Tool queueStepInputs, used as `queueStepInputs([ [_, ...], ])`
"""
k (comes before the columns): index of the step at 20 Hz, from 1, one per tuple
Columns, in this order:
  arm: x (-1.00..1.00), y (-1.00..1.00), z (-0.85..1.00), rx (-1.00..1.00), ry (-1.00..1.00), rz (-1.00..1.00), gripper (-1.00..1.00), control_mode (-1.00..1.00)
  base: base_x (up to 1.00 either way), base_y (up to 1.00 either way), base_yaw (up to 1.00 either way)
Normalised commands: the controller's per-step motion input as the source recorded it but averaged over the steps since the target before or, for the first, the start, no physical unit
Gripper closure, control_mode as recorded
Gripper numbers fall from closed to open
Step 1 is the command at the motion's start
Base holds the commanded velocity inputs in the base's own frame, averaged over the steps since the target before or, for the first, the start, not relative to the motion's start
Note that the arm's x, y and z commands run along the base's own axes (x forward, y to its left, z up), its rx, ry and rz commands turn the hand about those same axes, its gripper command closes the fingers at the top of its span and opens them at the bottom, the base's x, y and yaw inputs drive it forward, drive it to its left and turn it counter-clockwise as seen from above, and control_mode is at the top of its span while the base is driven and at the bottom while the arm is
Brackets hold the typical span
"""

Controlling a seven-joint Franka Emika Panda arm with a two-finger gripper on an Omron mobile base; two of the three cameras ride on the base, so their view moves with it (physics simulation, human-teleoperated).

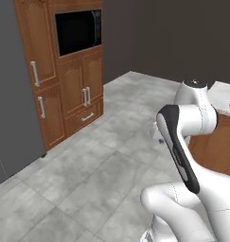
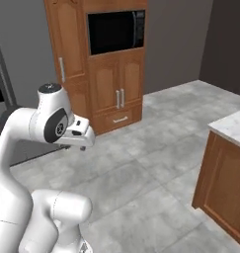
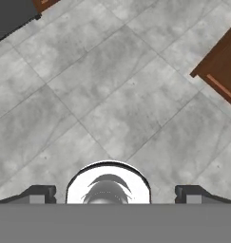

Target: Navigate to the microwave.

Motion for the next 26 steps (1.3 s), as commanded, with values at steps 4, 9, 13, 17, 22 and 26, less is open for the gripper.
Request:
queueStepInputs([
  [4, 0.00, 0.00, 0.00, 0.00, 0.00, 0.00, -1.00, 1.00, 1.00, 0.00, 0.18],
  [9, 0.00, 0.00, 0.00, 0.00, 0.00, 0.00, -1.00, 1.00, 1.00, 0.00, 0.12],
  [13, 0.00, 0.00, 0.00, 0.00, 0.00, 0.00, -1.00, 1.00, 1.00, 0.00, 0.07],
  [17, 0.00, 0.00, 0.00, 0.00, 0.00, 0.00, -1.00, 1.00, 1.00, 0.00, 0.00],
  [22, 0.00, 0.00, 0.00, 0.00, 0.00, 0.00, -1.00, 1.00, 1.00, 0.00, 0.00],
  [26, 0.00, 0.00, 0.00, 0.00, 0.00, 0.00, -1.00, 1.00, 1.00, 0.00, 0.00],
])
